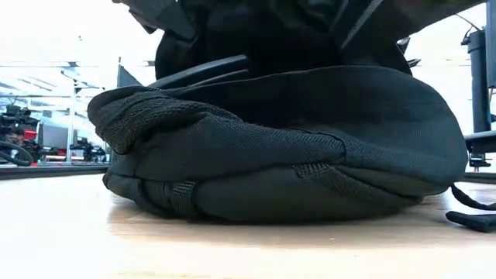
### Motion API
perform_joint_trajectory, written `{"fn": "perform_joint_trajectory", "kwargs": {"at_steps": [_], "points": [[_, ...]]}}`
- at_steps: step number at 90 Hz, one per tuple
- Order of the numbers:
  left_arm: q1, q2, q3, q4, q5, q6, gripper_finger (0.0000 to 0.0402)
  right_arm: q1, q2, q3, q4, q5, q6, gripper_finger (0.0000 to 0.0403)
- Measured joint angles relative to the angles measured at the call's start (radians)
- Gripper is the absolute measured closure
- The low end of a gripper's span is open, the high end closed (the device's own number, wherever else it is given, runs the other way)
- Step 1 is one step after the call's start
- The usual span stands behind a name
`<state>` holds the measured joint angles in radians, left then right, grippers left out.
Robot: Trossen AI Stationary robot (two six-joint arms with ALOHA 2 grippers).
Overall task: Unpack backpack
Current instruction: Close the black backpack
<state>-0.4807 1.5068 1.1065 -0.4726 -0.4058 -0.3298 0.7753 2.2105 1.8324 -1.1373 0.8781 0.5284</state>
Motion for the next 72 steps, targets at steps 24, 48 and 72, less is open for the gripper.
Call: {"fn": "perform_joint_trajectory", "kwargs": {"at_steps": [24, 48, 72], "points": [[-0.024, 0.006, 0.0, -0.007, -0.008, -0.003, 0.0401, -0.093, 0.001, 0.0, 0.062, -0.162, -0.038, 0.0283], [-0.065, 0.006, 0.0, -0.068, 0.024, -0.072, 0.0401, -0.097, 0.001, 0.0, -0.048, -0.203, -0.008, 0.0394], [-0.113, 0.006, -0.001, 0.062, 0.033, -0.092, 0.0401, -0.096, -0.003, 0.0, -0.298, -0.168, 0.118, 0.0402]]}}
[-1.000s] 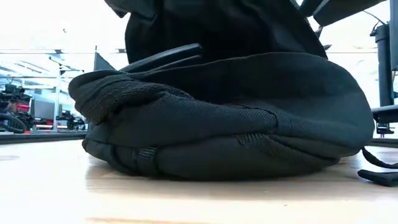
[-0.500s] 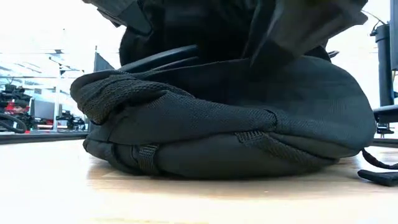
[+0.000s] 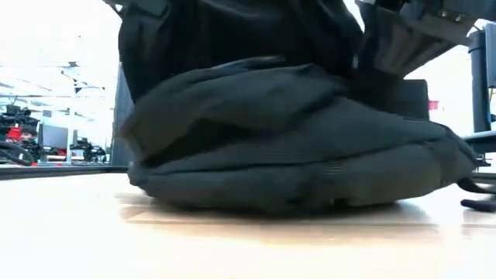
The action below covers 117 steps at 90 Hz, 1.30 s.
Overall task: Unpack backpack
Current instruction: Close the black backpack
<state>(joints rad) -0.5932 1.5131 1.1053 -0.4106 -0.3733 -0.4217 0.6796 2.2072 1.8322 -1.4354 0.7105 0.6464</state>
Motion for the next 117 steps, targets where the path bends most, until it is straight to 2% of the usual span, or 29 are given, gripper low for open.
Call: {"fn": "perform_joint_trajectory", "kwargs": {"at_steps": [14, 28, 40, 55, 74, 87, 103, 117], "points": [[-0.006, 0.0, 0.0, 0.08, 0.01, 0.003, 0.0401, 0.023, 0.0, 0.008, 0.001, -0.013, 0.13, 0.0397], [-0.005, 0.0, 0.0, 0.071, 0.013, 0.011, 0.0401, 0.129, 0.0, 0.09, 0.008, 0.006, 0.211, 0.0378], [-0.003, 0.0, 0.0, 0.072, 0.007, 0.012, 0.0401, 0.209, -0.002, 0.18, 0.022, 0.067, 0.208, 0.0354], [-0.002, 0.007, 0.0, 0.085, -0.007, 0.01, 0.0401, 0.26, -0.002, 0.211, 0.167, 0.131, 0.129, 0.0319], [0.0, 0.048, 0.0, 0.11, -0.017, -0.007, 0.0401, 0.218, 0.023, 0.158, 0.483, 0.161, -0.094, 0.0278], [0.003, 0.079, 0.0, 0.128, -0.017, -0.018, 0.0401, 0.152, 0.055, 0.154, 0.628, 0.184, -0.231, 0.0259], [0.003, 0.087, 0.0, 0.134, -0.004, -0.018, 0.0401, 0.08, 0.103, 0.154, 0.669, 0.064, -0.297, 0.0252], [-0.004, 0.087, 0.0, 0.13, -0.003, -0.018, 0.0401, 0.052, 0.152, 0.154, 0.72, 0.002, -0.362, 0.0252]]}}
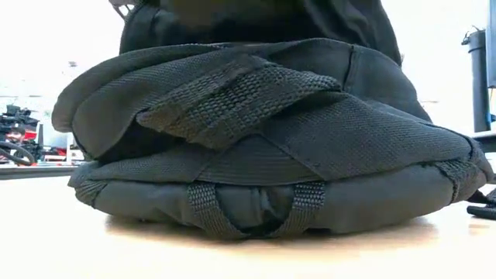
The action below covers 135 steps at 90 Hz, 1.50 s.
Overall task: Unpack backpack
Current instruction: Close the black backpack
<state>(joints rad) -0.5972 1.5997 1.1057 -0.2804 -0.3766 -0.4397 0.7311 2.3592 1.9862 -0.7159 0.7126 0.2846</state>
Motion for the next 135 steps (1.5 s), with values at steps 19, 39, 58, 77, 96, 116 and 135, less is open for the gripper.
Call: {"fn": "perform_joint_trajectory", "kwargs": {"at_steps": [19, 39, 58, 77, 96, 116, 135], "points": [[-0.001, 0.0, 0.0, 0.011, 0.001, 0.0, 0.0401, -0.03, 0.019, 0.0, -0.01, -0.003, -0.006, 0.0252], [-0.021, 0.0, 0.0, 0.005, 0.075, -0.001, 0.0401, -0.056, 0.023, 0.0, -0.049, -0.011, 0.031, 0.0321], [-0.051, 0.0, 0.0, 0.007, 0.103, -0.002, 0.0401, -0.047, 0.023, 0.0, -0.071, 0.054, -0.006, 0.0394], [-0.053, 0.029, 0.0, 0.015, 0.112, -0.025, 0.0401, -0.051, 0.023, 0.0, -0.075, 0.13, -0.034, 0.0401], [-0.053, 0.1, 0.001, 0.013, 0.114, -0.03, 0.0401, -0.055, 0.023, 0.0, -0.086, 0.184, -0.051, 0.0402], [-0.053, 0.143, 0.001, 0.044, 0.111, -0.077, 0.0402, -0.06, 0.02, -0.001, -0.116, 0.2, -0.054, 0.0403], [-0.055, 0.164, 0.0, 0.097, 0.06, -0.078, 0.0374, -0.074, 0.018, -0.002, -0.117, 0.217, -0.055, 0.0403]]}}
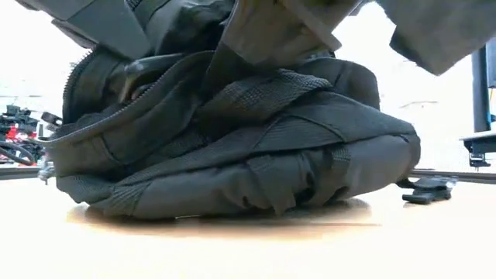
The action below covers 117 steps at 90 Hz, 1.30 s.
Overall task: Unpack backpack
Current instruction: Close the black backpack
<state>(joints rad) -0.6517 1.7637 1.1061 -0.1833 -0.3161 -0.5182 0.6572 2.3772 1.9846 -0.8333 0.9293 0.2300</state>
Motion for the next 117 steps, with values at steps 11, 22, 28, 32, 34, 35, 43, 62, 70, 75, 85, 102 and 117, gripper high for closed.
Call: {"fn": "perform_joint_trajectory", "kwargs": {"at_steps": [11, 22, 28, 32, 34, 35, 43, 62, 70, 75, 85, 102, 117], "points": [[-0.001, 0.0, 0.0, 0.008, -0.033, 0.001, 0.0342, -0.006, 0.0, 0.011, -0.014, 0.019, 0.008, 0.0403], [-0.002, 0.0, 0.0, 0.017, -0.044, 0.008, 0.03, -0.009, 0.0, 0.015, -0.016, 0.029, 0.019, 0.0403], [-0.002, 0.0, 0.0, 0.027, -0.044, 0.008, 0.0274, -0.009, 0.0, 0.016, -0.024, 0.034, 0.035, 0.0403], [-0.002, 0.0, 0.0, 0.033, -0.044, 0.007, 0.0256, -0.011, 0.0, 0.017, -0.03, 0.034, 0.057, 0.0403], [-0.002, 0.001, 0.0, 0.036, -0.045, 0.007, 0.0247, -0.012, 0.0, 0.018, -0.032, 0.034, 0.07, 0.0403], [-0.002, 0.001, 0.0, 0.038, -0.045, 0.006, 0.0242, -0.012, 0.0, 0.018, -0.034, 0.035, 0.079, 0.0403], [-0.001, 0.002, 0.0, 0.055, -0.056, 0.009, 0.0211, -0.015, 0.0, 0.019, -0.046, 0.043, 0.118, 0.0403], [0.004, 0.001, 0.001, 0.115, -0.219, 0.129, 0.0163, -0.026, -0.011, 0.019, -0.044, 0.056, 0.147, 0.0403], [0.018, 0.0, 0.002, 0.119, -0.271, 0.199, 0.0159, -0.027, -0.012, 0.021, -0.032, 0.067, 0.139, 0.0403], [0.019, 0.0, 0.002, 0.116, -0.268, 0.241, 0.0167, -0.027, -0.014, 0.021, -0.037, 0.068, 0.137, 0.0403], [0.028, 0.0, 0.003, 0.103, -0.237, 0.265, 0.0207, -0.021, -0.014, 0.021, -0.047, 0.063, 0.138, 0.0403], [0.032, 0.0, 0.003, 0.081, -0.222, 0.264, 0.0326, -0.015, -0.023, 0.021, -0.081, 0.058, 0.178, 0.0403], [0.033, 0.0, 0.003, 0.052, -0.22, 0.267, 0.0392, -0.016, -0.023, 0.021, -0.082, 0.055, 0.203, 0.0403]]}}
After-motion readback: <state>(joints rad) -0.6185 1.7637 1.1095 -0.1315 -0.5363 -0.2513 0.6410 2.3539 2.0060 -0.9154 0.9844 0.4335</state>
